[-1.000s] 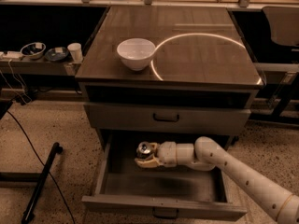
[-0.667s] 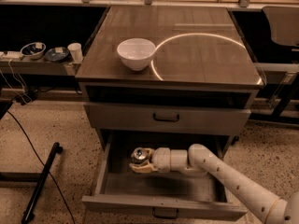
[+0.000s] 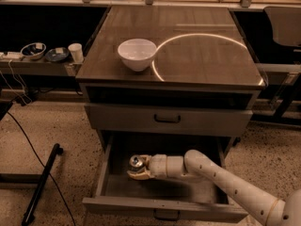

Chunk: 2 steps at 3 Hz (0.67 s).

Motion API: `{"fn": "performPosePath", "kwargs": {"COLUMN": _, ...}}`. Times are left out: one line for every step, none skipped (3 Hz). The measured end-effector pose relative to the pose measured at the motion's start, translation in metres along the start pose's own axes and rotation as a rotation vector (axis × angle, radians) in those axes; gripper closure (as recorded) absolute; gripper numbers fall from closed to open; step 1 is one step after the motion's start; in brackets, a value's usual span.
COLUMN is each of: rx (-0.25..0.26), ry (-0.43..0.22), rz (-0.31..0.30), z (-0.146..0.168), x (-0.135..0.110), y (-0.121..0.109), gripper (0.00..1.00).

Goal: Place redbull can into middle drawer

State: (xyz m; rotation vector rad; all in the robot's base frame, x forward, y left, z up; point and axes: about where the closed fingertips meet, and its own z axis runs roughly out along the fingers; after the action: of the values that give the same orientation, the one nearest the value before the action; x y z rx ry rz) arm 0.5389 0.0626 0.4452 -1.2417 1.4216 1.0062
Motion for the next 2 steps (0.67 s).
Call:
{"fn": "performPosePath", "kwargs": {"rx": -0.007, "ry": 0.044, "rz": 0.023, "z": 0.0028, "x": 0.0124, "y": 0.0018, "gripper": 0.35}}
{"fn": "performPosePath", "kwargs": {"rx": -0.031, "ry": 0.036, "rz": 0.055, "z": 0.0038, "x": 0.0218, "y": 0.0038, "gripper": 0.12}}
